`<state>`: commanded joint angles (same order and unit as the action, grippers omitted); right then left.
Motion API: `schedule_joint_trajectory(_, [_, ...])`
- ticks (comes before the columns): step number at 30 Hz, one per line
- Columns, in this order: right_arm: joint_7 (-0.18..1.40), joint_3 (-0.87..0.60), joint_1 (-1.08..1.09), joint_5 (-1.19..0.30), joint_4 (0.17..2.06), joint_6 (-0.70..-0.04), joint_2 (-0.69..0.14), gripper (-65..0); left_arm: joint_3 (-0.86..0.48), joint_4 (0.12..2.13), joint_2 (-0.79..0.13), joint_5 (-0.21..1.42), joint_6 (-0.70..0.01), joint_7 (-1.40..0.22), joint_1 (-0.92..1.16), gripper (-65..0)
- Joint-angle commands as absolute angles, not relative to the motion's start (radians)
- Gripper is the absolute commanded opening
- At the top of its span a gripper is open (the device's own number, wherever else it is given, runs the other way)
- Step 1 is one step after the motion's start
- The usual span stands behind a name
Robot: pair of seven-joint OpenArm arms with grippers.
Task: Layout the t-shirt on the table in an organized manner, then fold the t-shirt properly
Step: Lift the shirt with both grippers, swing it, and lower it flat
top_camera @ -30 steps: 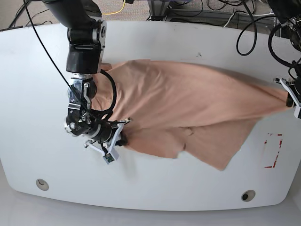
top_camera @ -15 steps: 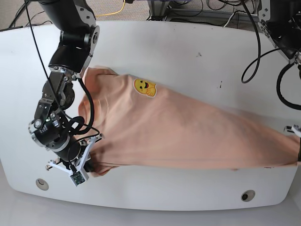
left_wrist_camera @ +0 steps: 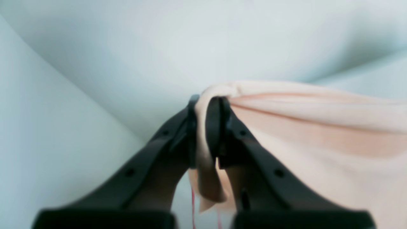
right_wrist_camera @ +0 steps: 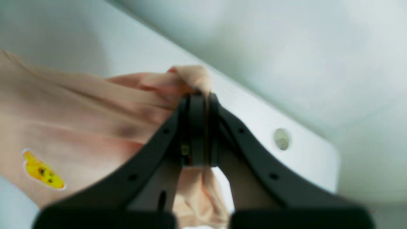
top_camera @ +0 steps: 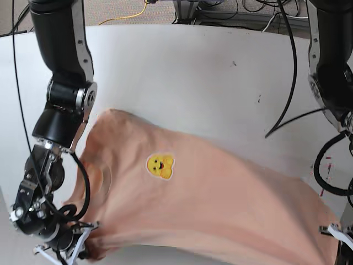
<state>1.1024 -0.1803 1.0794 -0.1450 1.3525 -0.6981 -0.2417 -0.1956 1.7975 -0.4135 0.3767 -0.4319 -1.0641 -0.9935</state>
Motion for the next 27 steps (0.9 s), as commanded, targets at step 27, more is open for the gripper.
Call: schedule_joint_trajectory(27, [1.342, -0.171, 1.023, -0.148, 1.715, -0.698, -0.361, -65.0, -0.113, 1.735, -0.394, 0.387, -0.435, -1.035, -1.046, -65.0])
